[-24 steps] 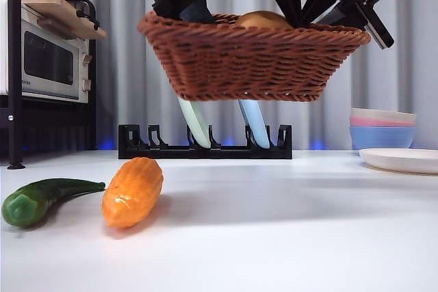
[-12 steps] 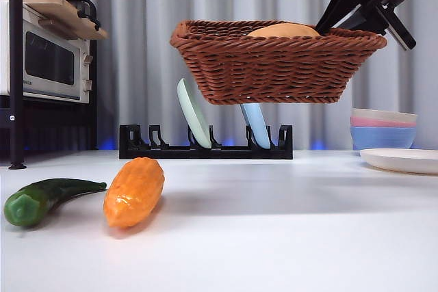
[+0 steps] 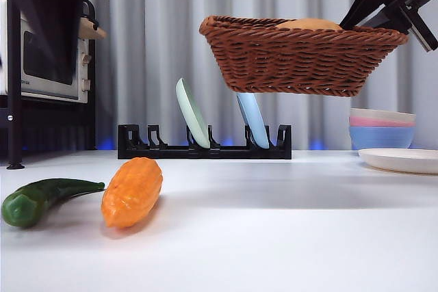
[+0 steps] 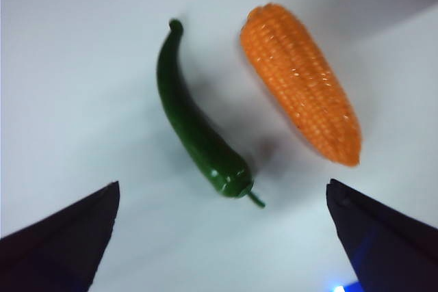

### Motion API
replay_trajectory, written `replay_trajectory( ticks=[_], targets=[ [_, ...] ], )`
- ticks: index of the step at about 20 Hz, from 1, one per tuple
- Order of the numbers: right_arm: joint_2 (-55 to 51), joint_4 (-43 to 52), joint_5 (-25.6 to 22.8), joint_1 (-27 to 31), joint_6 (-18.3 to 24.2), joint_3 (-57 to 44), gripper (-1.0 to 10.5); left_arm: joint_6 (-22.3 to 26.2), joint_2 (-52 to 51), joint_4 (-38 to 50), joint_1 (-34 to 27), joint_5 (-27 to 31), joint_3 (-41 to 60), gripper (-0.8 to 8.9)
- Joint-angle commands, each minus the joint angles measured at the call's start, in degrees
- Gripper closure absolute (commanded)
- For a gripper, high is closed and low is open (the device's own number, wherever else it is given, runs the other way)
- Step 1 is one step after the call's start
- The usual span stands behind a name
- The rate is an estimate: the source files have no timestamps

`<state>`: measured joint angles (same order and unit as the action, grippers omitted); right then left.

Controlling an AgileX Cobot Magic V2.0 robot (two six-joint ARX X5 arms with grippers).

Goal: Pick up the basket,pick up the corn from the table,pick up the potato from the table,pick up the cucumber from the table,put all items into the basket

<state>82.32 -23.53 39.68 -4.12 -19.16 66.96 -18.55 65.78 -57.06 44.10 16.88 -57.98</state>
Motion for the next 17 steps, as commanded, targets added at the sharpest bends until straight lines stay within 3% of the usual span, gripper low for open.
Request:
replay_trajectory(
  ticks=[1, 4, 8, 14, 17],
  targets=[
    [-0.3, 1.2, 0.9, 0.1, -0.7, -0.1, 9.6, 0.0, 0.0, 6.3, -5.0, -5.7, 5.0, 3.11],
    [-0.3, 1.2, 0.8, 0.4, -0.5, -0.1, 9.6, 2.3, 1.6, 12.4, -13.0, -14.2, 8.9, 3.11],
    [-0.3, 1.2, 0.8, 0.4, -0.5, -0.1, 9.6, 4.7, 7.6, 17.5, -20.2, -19.4, 9.5, 3.12],
    [-0.3, 1.2, 0.7, 0.4, -0.5, -0.1, 9.6, 5.1, 17.8, 22.3, -22.8, -20.0, 9.5, 3.17],
    [-0.3, 1.2, 0.6, 0.4, -0.5, -0.1, 9.6, 5.3, 21.0, 23.7, -22.8, -20.0, 9.5, 4.81]
  ],
)
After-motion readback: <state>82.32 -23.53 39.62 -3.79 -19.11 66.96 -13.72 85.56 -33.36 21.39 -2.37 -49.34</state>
